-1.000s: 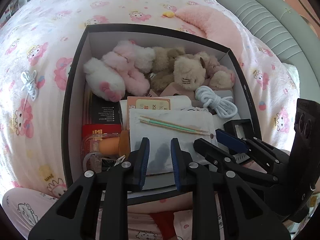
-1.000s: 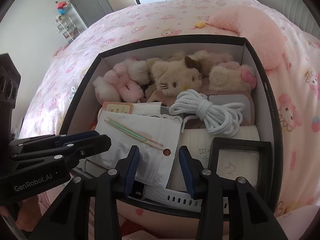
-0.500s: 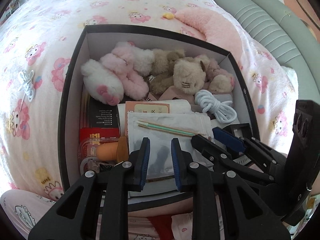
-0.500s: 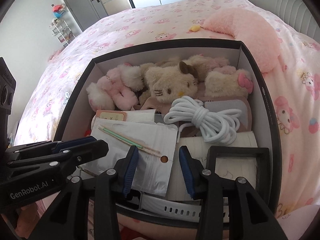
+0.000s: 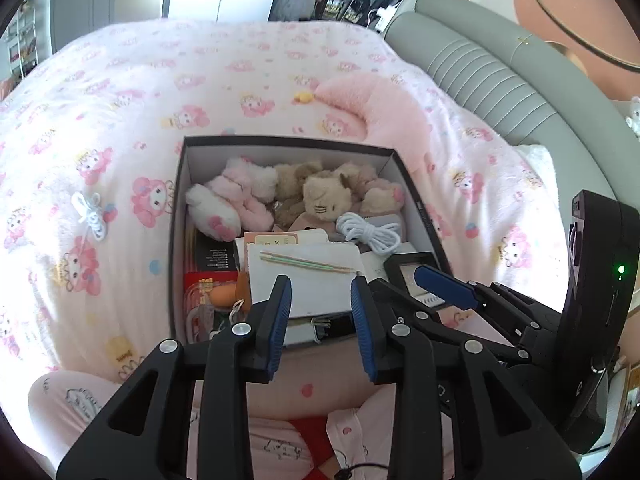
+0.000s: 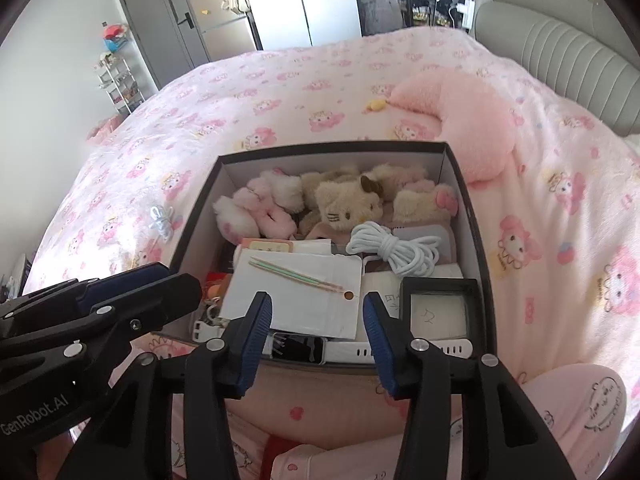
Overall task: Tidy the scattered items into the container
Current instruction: 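Withdraw the right tool up and away from the box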
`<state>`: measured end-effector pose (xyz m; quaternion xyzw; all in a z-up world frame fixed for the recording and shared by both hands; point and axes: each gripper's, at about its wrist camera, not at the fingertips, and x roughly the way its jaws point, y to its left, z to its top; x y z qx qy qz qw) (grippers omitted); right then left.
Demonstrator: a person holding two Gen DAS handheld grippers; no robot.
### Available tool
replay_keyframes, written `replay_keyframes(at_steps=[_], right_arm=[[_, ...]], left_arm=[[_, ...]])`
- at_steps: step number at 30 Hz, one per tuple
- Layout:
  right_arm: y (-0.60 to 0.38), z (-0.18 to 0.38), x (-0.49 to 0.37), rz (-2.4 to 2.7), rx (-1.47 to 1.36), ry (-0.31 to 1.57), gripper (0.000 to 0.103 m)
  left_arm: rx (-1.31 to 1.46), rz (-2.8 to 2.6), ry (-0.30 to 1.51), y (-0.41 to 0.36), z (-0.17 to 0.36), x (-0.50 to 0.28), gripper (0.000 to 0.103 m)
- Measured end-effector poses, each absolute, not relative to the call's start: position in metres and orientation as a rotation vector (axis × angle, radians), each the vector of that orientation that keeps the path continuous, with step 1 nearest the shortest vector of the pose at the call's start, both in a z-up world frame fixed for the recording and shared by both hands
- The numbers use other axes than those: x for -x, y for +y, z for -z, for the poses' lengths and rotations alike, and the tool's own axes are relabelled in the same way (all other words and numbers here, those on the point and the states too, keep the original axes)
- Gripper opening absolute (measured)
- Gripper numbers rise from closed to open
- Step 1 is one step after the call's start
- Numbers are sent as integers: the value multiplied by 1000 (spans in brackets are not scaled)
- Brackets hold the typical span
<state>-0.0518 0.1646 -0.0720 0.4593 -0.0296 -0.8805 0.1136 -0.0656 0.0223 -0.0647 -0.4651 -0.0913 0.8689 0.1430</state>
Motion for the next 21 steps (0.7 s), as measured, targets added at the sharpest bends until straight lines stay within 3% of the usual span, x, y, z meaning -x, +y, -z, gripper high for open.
replay_keyframes(at_steps=[21], right_arm=[[152,27,-4,2674,-1210,-80,44]], left_arm=[[1237,-2550,-274,8,31,10,31]])
